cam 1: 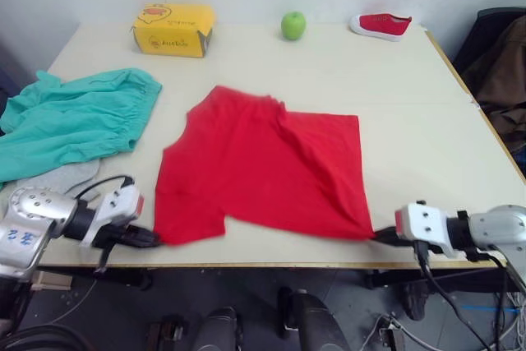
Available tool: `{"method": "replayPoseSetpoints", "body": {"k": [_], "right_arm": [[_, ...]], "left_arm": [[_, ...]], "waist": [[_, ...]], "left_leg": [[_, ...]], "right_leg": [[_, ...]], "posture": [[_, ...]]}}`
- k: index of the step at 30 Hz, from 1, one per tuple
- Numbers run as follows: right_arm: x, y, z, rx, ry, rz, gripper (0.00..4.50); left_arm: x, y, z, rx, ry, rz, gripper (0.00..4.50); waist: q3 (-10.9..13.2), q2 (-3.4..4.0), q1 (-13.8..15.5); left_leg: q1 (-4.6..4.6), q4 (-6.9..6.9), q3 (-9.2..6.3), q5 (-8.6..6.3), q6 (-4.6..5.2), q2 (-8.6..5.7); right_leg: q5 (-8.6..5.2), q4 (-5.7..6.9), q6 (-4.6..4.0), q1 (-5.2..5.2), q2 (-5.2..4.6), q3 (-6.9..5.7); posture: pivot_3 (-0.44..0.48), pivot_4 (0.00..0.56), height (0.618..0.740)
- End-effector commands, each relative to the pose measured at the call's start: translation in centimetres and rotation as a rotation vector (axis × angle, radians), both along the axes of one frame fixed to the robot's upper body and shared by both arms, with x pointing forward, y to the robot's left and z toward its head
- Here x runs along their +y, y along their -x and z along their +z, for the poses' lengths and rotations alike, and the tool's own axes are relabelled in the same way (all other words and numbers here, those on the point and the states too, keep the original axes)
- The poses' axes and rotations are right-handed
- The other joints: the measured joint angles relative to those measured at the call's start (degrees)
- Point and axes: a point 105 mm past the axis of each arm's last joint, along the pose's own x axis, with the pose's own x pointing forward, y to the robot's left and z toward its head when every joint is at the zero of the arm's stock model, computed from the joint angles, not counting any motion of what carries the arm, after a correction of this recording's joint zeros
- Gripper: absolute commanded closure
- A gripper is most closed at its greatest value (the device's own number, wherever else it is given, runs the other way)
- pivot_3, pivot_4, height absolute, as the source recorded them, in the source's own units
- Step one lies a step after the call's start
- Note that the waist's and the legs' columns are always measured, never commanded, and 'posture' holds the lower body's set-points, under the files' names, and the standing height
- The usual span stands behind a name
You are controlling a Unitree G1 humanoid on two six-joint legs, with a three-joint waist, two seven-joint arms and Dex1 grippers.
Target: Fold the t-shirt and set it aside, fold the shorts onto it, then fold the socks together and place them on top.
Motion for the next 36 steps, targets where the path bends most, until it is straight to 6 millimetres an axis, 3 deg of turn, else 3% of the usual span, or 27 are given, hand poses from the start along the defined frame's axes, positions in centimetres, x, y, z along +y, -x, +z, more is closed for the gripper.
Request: {"method": "replayPoseSetpoints", "body": {"k": [1, 5, 9, 11, 13, 14, 16, 17, 18, 19, 21, 22, 24, 26, 29, 33, 35, 36], "right_arm": [[0.6, 1.1, 1.8, 0.026, -0.05, 0.031, 4.49], [0.9, 1.4, 2.0, 0.058, -0.104, -0.013, 4.49], [1.3, 0.4, 2.4, 0.045, -0.159, -0.074, 4.49], [1.5, -0.5, 3.0, 0.039, -0.208, -0.112, 4.49], [1.5, -3.9, 5.4, -0.084, -0.282, -0.214, 4.49], [1.2, -6.1, 7.2, -0.205, -0.309, -0.27, 4.49], [-0.5, -11.6, 13.2, -0.568, -0.321, -0.443, 4.49], [-0.9, -13.0, 15.4, -0.682, -0.323, -0.491, 4.49], [-1.7, -14.3, 20.4, -0.912, -0.336, -0.545, 4.49], [-1.9, -14.7, 24.1, -1.052, -0.366, -0.567, 4.49], [-2.2, -14.6, 28.7, -1.218, -0.405, -0.578, 4.49], [-2.4, -14.5, 29.9, -1.259, -0.407, -0.573, 4.49], [-2.6, -14.0, 31.9, -1.347, -0.405, -0.542, 4.49], [-2.6, -13.7, 31.9, -1.353, -0.392, -0.492, 4.49], [-2.1, -13.7, 29.8, -1.262, -0.391, -0.419, 4.49], [-0.8, -12.9, 21.2, -0.977, -0.326, -0.289, 4.49], [0.2, -11.4, 14.6, -0.784, -0.24, -0.211, 4.49], [0.4, -10.8, 12.7, -0.724, -0.22, -0.199, 4.49]], "left_arm": [[-0.3, 1.0, 1.4, 0.024, 0.036, -0.037, 4.5], [-0.7, 1.2, 1.8, 0.029, 0.069, -0.03, 4.5], [-1.1, -0.3, 2.4, -0.038, 0.098, 0.006, 4.5], [-1.5, -2.0, 3.4, -0.096, 0.15, 0.048, 4.5], [-1.8, -6.4, 6.0, -0.291, 0.243, 0.157, 4.5], [-1.7, -9.4, 8.1, -0.443, 0.291, 0.247, 4.5], [-0.8, -15.4, 15.4, -0.771, 0.466, 0.5, 4.5], [-0.4, -16.8, 18.0, -0.853, 0.53, 0.578, 4.5], [0.4, -17.9, 23.0, -0.987, 0.643, 0.69, 4.5], [1.0, -18.1, 26.7, -1.078, 0.73, 0.755, 4.5], [1.2, -17.8, 31.2, -1.169, 0.833, 0.797, 4.5], [0.8, -17.5, 32.3, -1.188, 0.846, 0.768, 4.5], [-0.6, -16.9, 33.4, -1.222, 0.809, 0.652, 4.5], [-1.6, -16.5, 33.0, -1.204, 0.769, 0.543, 4.5], [-2.2, -16.1, 31.4, -1.119, 0.746, 0.442, 4.5], [-2.6, -14.7, 23.9, -0.832, 0.619, 0.269, 4.5], [-2.9, -12.3, 17.3, -0.61, 0.502, 0.192, 4.5], [-3.1, -11.3, 15.4, -0.532, 0.475, 0.179, 4.5]], "waist": [[-0.01, -0.02, 0.11], [-0.01, -0.02, 0.29], [-0.01, -0.02, 0.42], [-0.01, -0.02, 0.6], [-0.01, -0.03, 0.81], [0.07, -0.06, 0.92], [0.19, -0.22, 1.37], [0.33, -0.39, 1.4], [0.33, -0.41, 1.34], [0.35, -0.43, 1.3], [0.28, -0.43, 0.9], [0.22, -0.46, 0.78], [0.12, -0.3, 0.1], [0.08, -0.24, -0.3], [0.12, -0.23, -0.46], [0.14, -0.22, -0.47], [0.17, -0.13, -0.57], [0.2, -0.08, -0.58]], "left_leg": [[0.03, 0.0, -0.01, -0.08, 0.13, 0.01], [0.08, 0.06, -0.03, -0.13, 0.29, 0.0], [0.07, 0.06, -0.03, -0.12, 0.21, -0.01], [0.07, 0.06, -0.02, -0.1, 0.17, -0.02], [0.04, 0.12, -0.02, -0.06, 0.1, -0.03], [0.14, 0.22, -0.01, 0.0, 0.03, -0.07], [-0.09, 0.62, -0.04, -0.02, 0.16, -0.08], [-0.28, 0.82, -0.05, 0.09, 0.04, -0.1], [-0.43, 0.91, -0.04, 0.2, -0.07, -0.13], [-0.6, 0.87, -0.06, 0.28, -0.21, -0.12], [-1.35, 0.97, 0.11, 0.36, -0.25, -0.15], [-1.91, 0.83, 0.17, 0.46, -0.28, -0.21], [-1.92, 0.78, 0.55, 0.41, -0.36, -0.16], [-1.87, 0.63, 0.77, 0.33, -0.2, -0.09], [-2.17, 0.68, 1.01, 0.05, 0.19, -0.1], [-2.16, 1.13, 1.5, -0.06, 0.47, -0.14], [-1.92, 1.21, 1.61, -0.02, 0.54, -0.13], [-1.53, 1.25, 1.6, -0.04, 0.5, -0.11]], "right_leg": [[0.0, -0.03, 0.0, 0.05, -0.01, 0.0], [0.02, 0.03, 0.01, 0.11, -0.06, 0.01], [-0.02, 0.14, -0.05, 0.05, -0.04, -0.01], [-0.02, 0.17, -0.05, 0.05, -0.04, -0.01], [-0.02, 0.22, -0.05, 0.04, -0.03, -0.01], [0.01, 0.31, -0.02, 0.15, -0.03, -0.01], [0.28, 0.33, -0.06, 0.08, -0.02, -0.04], [0.43, 0.36, -0.06, -0.02, 0.01, -0.06], [0.55, 0.4, -0.02, -0.15, -0.01, -0.07], [0.57, 0.41, -0.02, -0.29, 0.0, -0.09], [0.6, 0.63, 0.01, -1.15, 0.0, -0.01], [0.63, 0.61, 0.06, -1.76, -0.06, 0.05], [0.61, 0.93, 0.04, -2.18, -0.07, -0.42], [0.61, 0.88, 0.04, -2.17, -0.21, -0.99], [0.6, 0.6, 0.04, -2.2, -0.44, -1.67], [0.6, 0.29, 0.05, -1.85, -1.01, -2.63], [0.61, 0.34, 0.05, -1.62, -1.07, -2.62], [0.58, 0.49, 0.0, -1.3, -1.08, -2.58]], "posture": [[0.0, 0.15, 0.74], [0.0, 0.15, 0.74], [0.0, 0.15, 0.74], [0.0, 0.15, 0.74], [0.0, 0.15, 0.74], [0.0, 0.15, 0.74], [0.0, 0.15, 0.74], [0.0, 0.15, 0.74], [0.0, 0.15, 0.74], [0.0, 0.15, 0.74], [0.0, 0.15, 0.74], [0.0, 0.15, 0.74], [0.0, 0.15, 0.74], [0.0, 0.15, 0.74], [0.0, 0.15, 0.74], [0.0, 0.15, 0.74], [0.0, 0.15, 0.74], [0.0, 0.15, 0.74]]}}
